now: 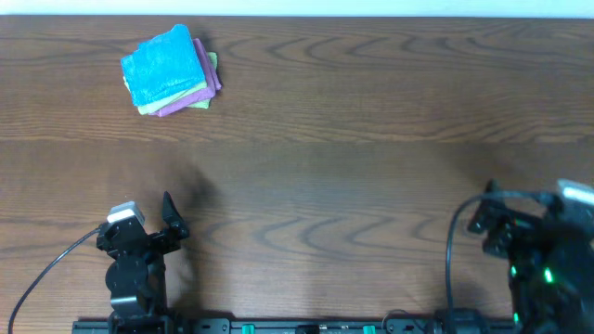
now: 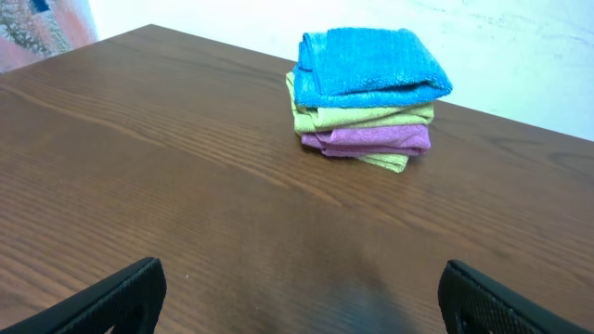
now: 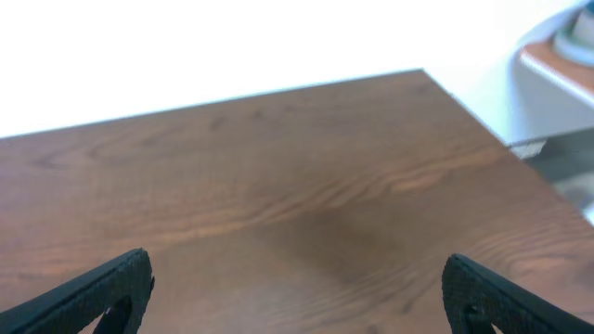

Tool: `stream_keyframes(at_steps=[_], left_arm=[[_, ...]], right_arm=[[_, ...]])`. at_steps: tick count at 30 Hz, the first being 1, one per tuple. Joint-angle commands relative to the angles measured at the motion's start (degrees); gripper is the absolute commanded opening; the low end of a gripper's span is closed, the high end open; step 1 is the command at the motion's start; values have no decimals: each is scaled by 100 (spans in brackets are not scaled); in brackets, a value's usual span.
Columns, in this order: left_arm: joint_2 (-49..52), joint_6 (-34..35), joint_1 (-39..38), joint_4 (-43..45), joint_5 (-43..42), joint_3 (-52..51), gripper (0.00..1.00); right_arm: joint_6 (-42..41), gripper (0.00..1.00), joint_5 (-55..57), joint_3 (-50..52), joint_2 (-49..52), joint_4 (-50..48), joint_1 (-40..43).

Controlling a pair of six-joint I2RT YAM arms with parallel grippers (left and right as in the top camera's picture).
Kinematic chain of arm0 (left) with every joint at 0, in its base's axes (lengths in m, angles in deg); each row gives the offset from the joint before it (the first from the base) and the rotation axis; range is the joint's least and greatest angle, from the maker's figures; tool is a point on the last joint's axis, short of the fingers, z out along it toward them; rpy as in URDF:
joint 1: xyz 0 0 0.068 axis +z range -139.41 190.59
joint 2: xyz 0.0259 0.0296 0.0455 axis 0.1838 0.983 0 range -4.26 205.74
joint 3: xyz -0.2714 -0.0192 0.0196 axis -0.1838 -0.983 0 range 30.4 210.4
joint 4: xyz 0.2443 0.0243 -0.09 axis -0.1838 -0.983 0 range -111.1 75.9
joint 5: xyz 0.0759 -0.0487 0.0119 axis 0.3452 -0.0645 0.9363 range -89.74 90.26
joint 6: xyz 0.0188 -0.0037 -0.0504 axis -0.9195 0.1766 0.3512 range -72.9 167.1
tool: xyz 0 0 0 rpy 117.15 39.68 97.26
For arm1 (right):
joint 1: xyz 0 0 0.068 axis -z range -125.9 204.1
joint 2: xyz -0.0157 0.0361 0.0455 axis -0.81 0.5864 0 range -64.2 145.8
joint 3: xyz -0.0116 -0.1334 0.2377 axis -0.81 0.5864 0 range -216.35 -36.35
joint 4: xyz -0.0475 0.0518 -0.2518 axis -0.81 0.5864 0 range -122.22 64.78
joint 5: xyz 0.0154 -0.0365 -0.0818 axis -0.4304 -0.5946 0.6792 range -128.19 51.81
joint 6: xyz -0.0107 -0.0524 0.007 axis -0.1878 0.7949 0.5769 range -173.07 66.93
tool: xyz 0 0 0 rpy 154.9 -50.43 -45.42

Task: Fold the cloth

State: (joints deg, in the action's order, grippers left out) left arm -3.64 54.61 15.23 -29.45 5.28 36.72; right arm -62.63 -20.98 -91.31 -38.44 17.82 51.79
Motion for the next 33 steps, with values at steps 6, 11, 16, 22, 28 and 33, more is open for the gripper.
stream_keyframes(at_steps=[6, 11, 16, 22, 28, 33], left_arm=[[-37, 0, -15, -20, 96, -155, 95], [-37, 2, -15, -20, 96, -155, 95], [-37, 0, -15, -20, 96, -155, 95], [-37, 0, -15, -20, 96, -155, 95], [-37, 2, -15, -20, 96, -155, 95], [-37, 2, -15, -20, 96, -155, 95]], right_arm=[[236, 99, -286, 960, -1078, -238, 90], [234, 99, -719, 1926, -1554, -763, 90], [118, 99, -935, 2734, -1764, -1110, 83], [-28, 99, -938, 3495, -1945, -1475, 72], [-26, 99, -933, 4175, -2153, -2000, 72], [-26, 99, -931, 4487, -2186, -2074, 72]])
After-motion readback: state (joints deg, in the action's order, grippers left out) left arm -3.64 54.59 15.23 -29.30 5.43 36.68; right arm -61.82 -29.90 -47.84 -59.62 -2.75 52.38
